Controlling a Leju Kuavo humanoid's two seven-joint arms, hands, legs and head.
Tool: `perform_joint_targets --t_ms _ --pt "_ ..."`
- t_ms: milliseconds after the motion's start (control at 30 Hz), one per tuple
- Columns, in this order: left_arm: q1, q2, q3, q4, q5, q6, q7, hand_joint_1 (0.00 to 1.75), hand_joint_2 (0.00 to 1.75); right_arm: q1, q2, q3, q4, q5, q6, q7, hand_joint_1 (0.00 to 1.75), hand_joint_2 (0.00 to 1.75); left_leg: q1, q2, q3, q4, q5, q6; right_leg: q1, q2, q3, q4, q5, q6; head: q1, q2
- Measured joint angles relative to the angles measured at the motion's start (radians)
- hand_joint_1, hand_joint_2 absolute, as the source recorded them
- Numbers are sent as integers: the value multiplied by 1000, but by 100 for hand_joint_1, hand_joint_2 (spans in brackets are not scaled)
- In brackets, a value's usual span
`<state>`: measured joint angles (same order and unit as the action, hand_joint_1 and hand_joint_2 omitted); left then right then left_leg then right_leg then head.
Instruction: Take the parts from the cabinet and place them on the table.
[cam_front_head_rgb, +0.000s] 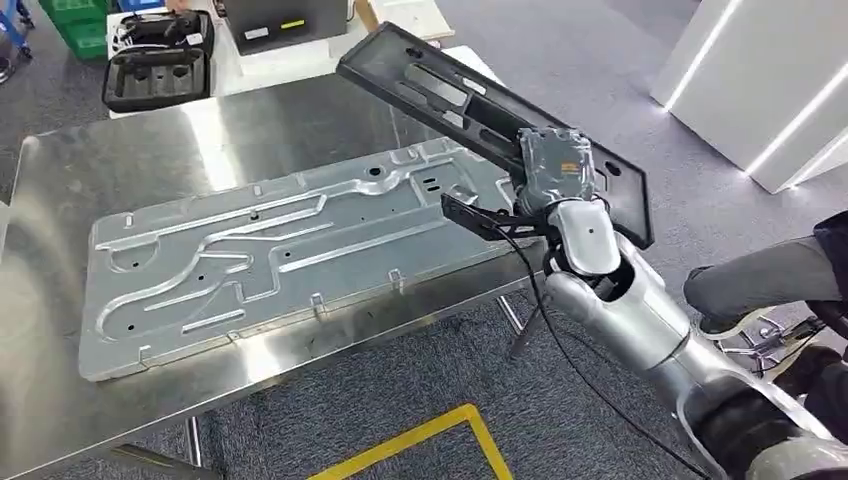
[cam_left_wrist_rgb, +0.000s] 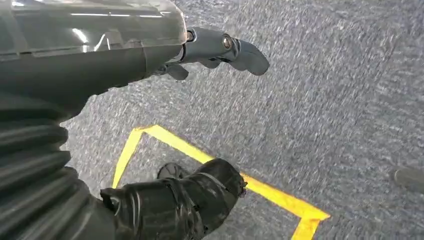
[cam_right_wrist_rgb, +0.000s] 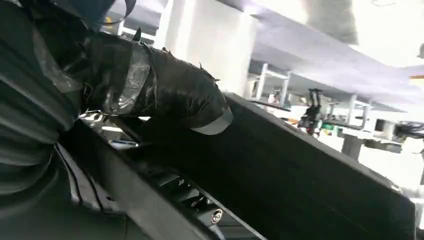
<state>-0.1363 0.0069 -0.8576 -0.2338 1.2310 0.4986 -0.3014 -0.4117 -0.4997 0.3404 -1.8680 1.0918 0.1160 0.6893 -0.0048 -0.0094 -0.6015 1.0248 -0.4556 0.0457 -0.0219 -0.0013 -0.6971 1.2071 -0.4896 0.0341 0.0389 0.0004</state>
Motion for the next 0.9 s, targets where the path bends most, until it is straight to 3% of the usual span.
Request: perform_joint_targets --t_ms 33,100,200,267,300,367,400,433,500,533,567,600,633,700,733,767,800,900 --pt "-4 -1 0 0 -2 0 3 0 175 -33 6 33 21 -9 -2 -1 175 175 1 0 0 4 -3 -4 -2 0 44 -94 46 -1 0 0" --pt "-13 -3 0 0 -7 -1 5 0 175 -98 26 90 64 -23 -10 -6 175 175 -7 -2 -12 17 -7 -12 4 4 75 -160 35 -6 0 0" --pt "-16 -3 0 0 -11 -6 6 0 175 -169 58 167 135 -42 -19 -23 175 175 -6 -6 -14 9 1 -24 5 3 69 -155 38 -22 -1 0" --pt "-18 -3 0 0 -13 -15 6 0 175 -213 82 228 184 -50 -20 -34 175 175 -2 -5 -26 32 -22 -36 1 -2 75 -161 41 -34 -1 0" --pt "-20 -3 0 0 -14 -19 6 0 175 -228 92 249 205 -51 -20 -40 175 175 -2 -3 -51 85 -52 -42 1 -4 75 -161 41 -37 -2 0" --pt "-19 -6 0 0 -14 -21 7 0 175 -250 111 281 248 -51 -20 -47 175 175 -1 -1 -129 238 -112 -47 6 -8 75 -161 39 -43 -1 0" --pt "-19 -8 0 0 -14 -24 7 0 175 -259 118 297 265 -51 -18 -53 175 175 -1 0 -162 296 -124 -48 9 -10 76 -161 38 -45 -2 0" --pt "-18 -8 0 0 -15 -27 7 0 175 -268 125 316 286 -52 -16 -64 175 175 -1 0 -173 308 -113 -46 11 -10 77 -160 38 -46 -1 0" --pt "-17 -8 0 0 -16 -36 7 0 175 -285 134 351 314 -51 -5 -80 175 175 -3 0 -131 205 -36 -35 15 -7 82 -159 34 -50 -2 0" --pt "-18 -8 0 0 -17 -37 8 0 175 -291 137 362 323 -50 0 -85 175 175 -5 0 -99 135 2 -28 17 -7 86 -160 33 -51 -1 0" --pt "-19 -8 0 0 -21 -37 8 0 175 -301 142 378 340 -48 3 -92 175 175 -12 -1 -56 32 39 -14 17 -7 90 -161 29 -51 -1 0" --pt "-20 -5 0 0 -22 -38 8 0 175 -310 143 386 351 -46 4 -94 175 175 -15 -1 -36 26 26 -10 22 -7 88 -164 30 -49 -1 0" --pt "-22 -5 0 0 -24 -38 7 0 175 -317 146 397 364 -46 6 -95 0 0 -18 -1 -32 1 26 -9 17 -7 85 -164 32 -45 -1 0" --pt "-21 -5 0 0 -26 -38 6 0 175 -322 153 415 384 -46 7 -95 0 0 -22 -1 -34 2 25 -7 14 -8 86 -171 35 -38 -1 0" --pt "-20 -5 0 0 -26 -37 5 0 175 -328 154 420 390 -46 7 -96 0 0 -15 -1 -25 -15 30 -1 19 -7 92 -175 35 -30 0 0" --pt "-18 -5 0 0 -28 -37 4 0 175 -330 155 422 396 -47 6 -97 0 0 -5 3 -10 -32 37 -1 15 -7 88 -167 24 -27 0 0" --pt "-19 -6 -1 0 -32 -37 4 0 175 -337 156 424 402 -48 6 -98 0 0 -5 2 -4 -38 38 2 17 -4 77 -135 4 -23 1 0" --pt "-22 -5 -1 0 -34 -40 3 0 175 -345 156 438 423 -48 7 -98 0 0 -3 2 -3 -38 37 6 8 -1 -35 81 -82 -11 1 0"
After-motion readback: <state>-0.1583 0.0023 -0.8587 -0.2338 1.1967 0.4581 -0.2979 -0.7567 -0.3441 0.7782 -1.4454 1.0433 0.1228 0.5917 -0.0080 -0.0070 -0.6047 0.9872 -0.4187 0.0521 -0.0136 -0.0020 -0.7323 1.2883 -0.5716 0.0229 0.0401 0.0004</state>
